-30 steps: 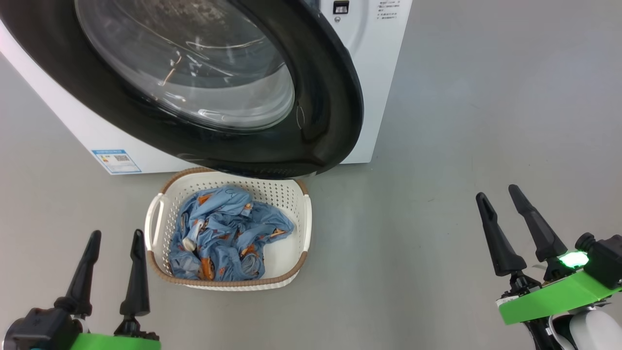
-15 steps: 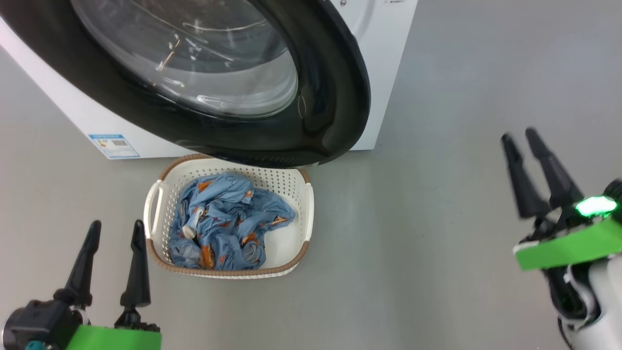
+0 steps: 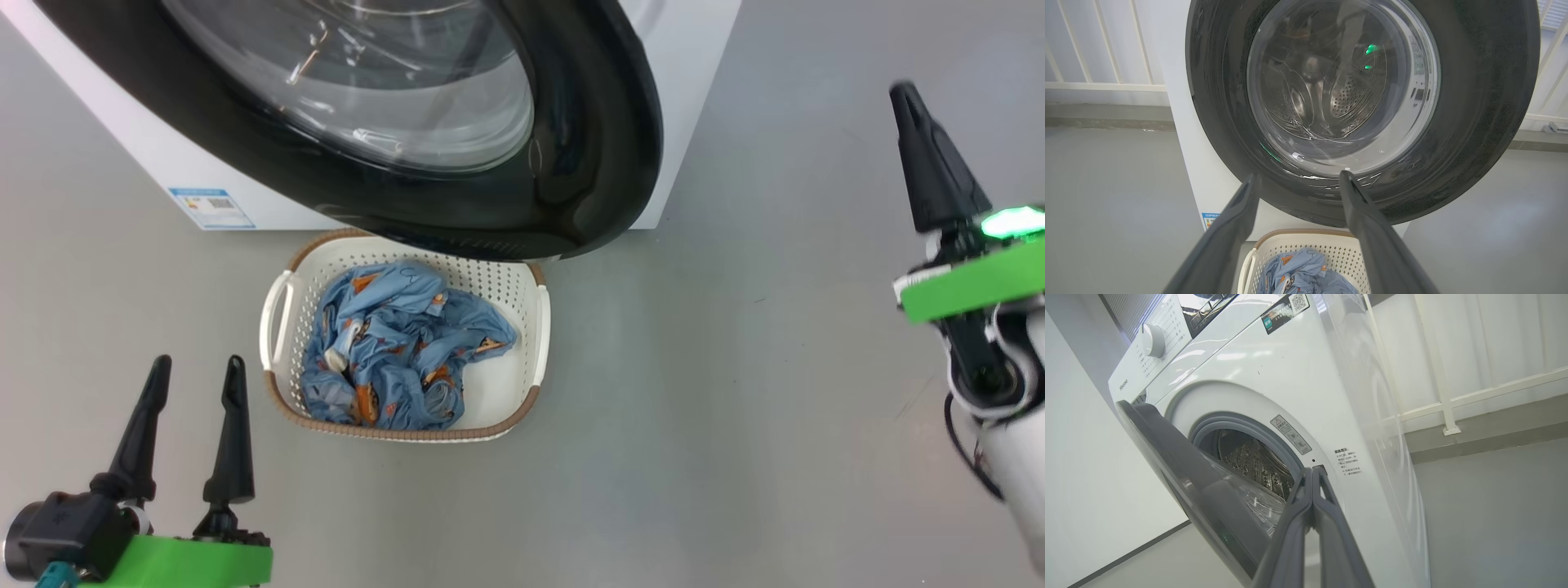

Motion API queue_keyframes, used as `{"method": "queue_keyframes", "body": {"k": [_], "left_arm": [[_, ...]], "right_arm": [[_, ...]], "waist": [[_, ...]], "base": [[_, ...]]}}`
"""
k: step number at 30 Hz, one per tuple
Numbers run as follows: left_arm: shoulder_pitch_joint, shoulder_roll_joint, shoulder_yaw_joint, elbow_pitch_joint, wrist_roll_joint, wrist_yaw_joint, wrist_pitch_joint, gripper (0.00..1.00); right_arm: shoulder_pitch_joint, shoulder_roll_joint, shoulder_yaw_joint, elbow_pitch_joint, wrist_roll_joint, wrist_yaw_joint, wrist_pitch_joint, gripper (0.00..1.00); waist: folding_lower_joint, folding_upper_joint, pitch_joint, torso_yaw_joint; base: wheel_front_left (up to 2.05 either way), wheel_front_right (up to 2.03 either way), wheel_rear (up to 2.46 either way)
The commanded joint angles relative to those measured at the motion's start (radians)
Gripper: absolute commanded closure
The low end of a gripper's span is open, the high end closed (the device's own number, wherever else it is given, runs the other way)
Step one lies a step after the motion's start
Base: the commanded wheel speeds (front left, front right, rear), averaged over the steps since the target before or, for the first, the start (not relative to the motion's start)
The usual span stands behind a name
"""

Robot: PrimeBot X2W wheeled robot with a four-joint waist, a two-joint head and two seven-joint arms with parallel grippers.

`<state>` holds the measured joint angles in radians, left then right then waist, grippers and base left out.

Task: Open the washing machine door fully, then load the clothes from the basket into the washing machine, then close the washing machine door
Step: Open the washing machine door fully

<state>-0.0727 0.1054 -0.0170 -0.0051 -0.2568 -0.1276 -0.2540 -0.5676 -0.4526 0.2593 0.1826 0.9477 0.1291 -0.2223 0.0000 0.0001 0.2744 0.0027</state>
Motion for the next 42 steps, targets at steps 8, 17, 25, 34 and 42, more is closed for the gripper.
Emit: {"method": "queue_keyframes", "body": {"k": [8,17,25,34,42], "left_arm": [[-0.049,0.02,0.029,-0.031,-0.006,-0.003,-0.008,0.0],[-0.066,0.017,0.023,-0.03,-0.01,-0.003,-0.008,0.0],[-0.08,0.016,0.022,-0.028,-0.015,-0.003,-0.008,0.0],[-0.091,0.011,0.017,-0.028,-0.017,-0.003,-0.008,0.0],[-0.094,0.001,0.018,-0.027,-0.02,-0.003,-0.008,0.0]], "right_arm": [[-0.164,-0.062,0.101,0.058,0.186,0.002,0.085,1.0],[-0.309,-0.058,0.128,0.161,0.473,0.002,0.273,1.0],[-0.395,-0.04,0.153,0.233,0.596,0.002,0.44,1.0],[-0.471,-0.004,0.189,0.306,0.633,0.002,0.557,1.0],[-0.493,0.009,0.2,0.321,0.646,0.002,0.611,1.0]], "waist": [[0.0,-0.0001,0.031,0.026],[0.0,-0.0001,0.062,0.051],[0.0,-0.0001,0.085,0.065],[0.0,-0.0001,0.104,0.084],[0.0,-0.0001,0.117,0.102]], "base": [[0.0,0.0,0.0],[0.0,0.0,0.0],[0.0,0.0,0.0],[0.0,0.0,0.0],[0.0,0.0,0.0]]}}
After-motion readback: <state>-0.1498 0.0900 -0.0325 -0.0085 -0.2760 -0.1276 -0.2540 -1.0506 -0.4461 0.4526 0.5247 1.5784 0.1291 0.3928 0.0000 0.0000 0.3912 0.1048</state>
